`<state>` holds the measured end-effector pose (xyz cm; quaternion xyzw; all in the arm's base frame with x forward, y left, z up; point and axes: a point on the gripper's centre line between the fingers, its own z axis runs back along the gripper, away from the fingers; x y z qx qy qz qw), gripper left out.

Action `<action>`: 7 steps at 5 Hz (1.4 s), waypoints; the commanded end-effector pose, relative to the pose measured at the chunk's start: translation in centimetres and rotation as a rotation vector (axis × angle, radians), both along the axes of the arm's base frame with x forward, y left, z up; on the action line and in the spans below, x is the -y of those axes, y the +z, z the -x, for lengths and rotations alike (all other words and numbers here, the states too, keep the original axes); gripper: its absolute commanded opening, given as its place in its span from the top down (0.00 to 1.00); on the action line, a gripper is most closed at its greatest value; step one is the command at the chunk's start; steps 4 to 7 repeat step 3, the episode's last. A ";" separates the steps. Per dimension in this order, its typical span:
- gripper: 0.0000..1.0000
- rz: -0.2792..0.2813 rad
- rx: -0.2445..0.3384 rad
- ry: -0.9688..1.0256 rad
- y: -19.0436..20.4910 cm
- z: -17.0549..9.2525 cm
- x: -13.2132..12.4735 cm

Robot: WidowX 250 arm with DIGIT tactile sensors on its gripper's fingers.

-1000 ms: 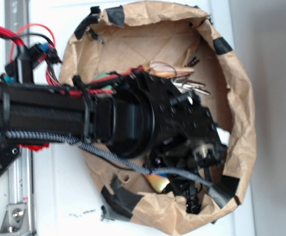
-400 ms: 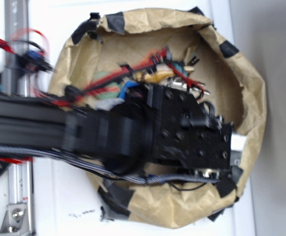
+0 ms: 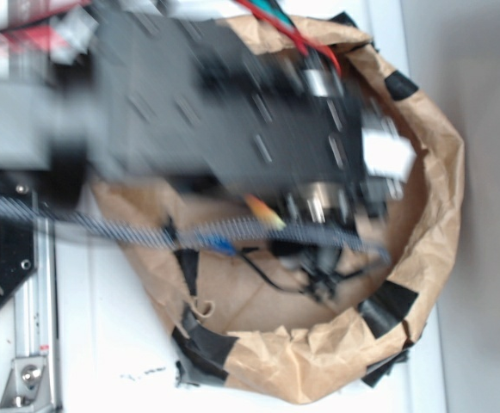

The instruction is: Grab the green sponge.

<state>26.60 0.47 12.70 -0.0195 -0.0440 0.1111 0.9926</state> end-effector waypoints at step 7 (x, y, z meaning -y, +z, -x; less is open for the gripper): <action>1.00 -0.092 0.084 0.042 5.7 3.4 -1.5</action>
